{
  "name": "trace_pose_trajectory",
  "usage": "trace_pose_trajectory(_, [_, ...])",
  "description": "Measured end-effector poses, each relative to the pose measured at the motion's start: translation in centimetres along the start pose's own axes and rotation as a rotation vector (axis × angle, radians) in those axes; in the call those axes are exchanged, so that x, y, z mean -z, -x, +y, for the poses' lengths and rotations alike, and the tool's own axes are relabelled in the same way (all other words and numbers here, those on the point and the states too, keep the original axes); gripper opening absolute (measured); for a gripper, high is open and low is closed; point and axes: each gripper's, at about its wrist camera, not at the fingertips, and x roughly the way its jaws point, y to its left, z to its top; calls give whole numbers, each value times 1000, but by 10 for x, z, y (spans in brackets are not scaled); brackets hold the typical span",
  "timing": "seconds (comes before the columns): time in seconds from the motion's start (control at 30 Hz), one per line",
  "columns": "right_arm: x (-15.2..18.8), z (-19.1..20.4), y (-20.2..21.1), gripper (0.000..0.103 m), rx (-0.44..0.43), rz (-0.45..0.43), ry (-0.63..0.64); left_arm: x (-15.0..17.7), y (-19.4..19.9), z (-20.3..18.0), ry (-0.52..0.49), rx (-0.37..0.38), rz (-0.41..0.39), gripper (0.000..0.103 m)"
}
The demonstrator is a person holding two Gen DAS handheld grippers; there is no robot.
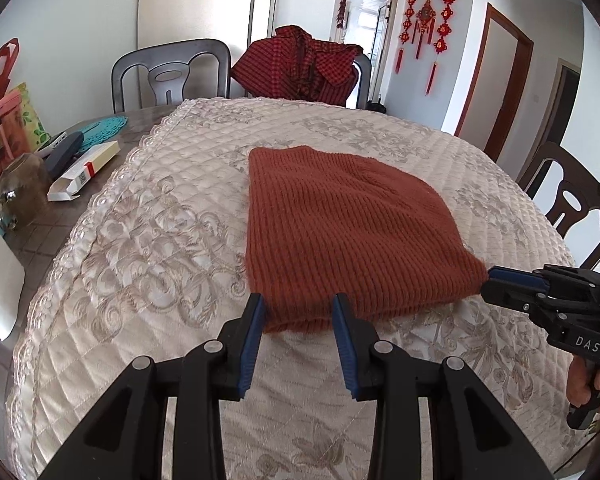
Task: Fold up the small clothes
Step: 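Lift both open tools back away from the folded sweater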
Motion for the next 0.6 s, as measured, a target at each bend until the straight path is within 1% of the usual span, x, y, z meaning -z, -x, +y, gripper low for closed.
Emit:
trace_pose_trajectory(0.1, [7, 2, -2, 21, 35, 19, 12, 6, -3, 1, -4, -19, 20, 40])
trace_pose_trajectory(0.17, [13, 2, -4, 23, 61, 35, 23, 10, -6, 2, 1, -25, 39, 40])
trace_pose_trajectory(0.23, [17, 2, -8, 34, 88, 54, 27, 14, -9, 4, 4, -38, 56, 40])
trace_pose_trajectory(0.27, [19, 1, -8, 36, 93, 58, 27, 15, -10, 4, 6, -44, 63, 40])
trace_pose_trajectory(0.43, [25, -1, -9, 36, 107, 75, 17, 21, -11, 8, 20, -41, 82, 42])
trace_pose_trajectory(0.6, [26, 0, -12, 36, 119, 89, 22, 22, -12, 4, 3, -46, 84, 48])
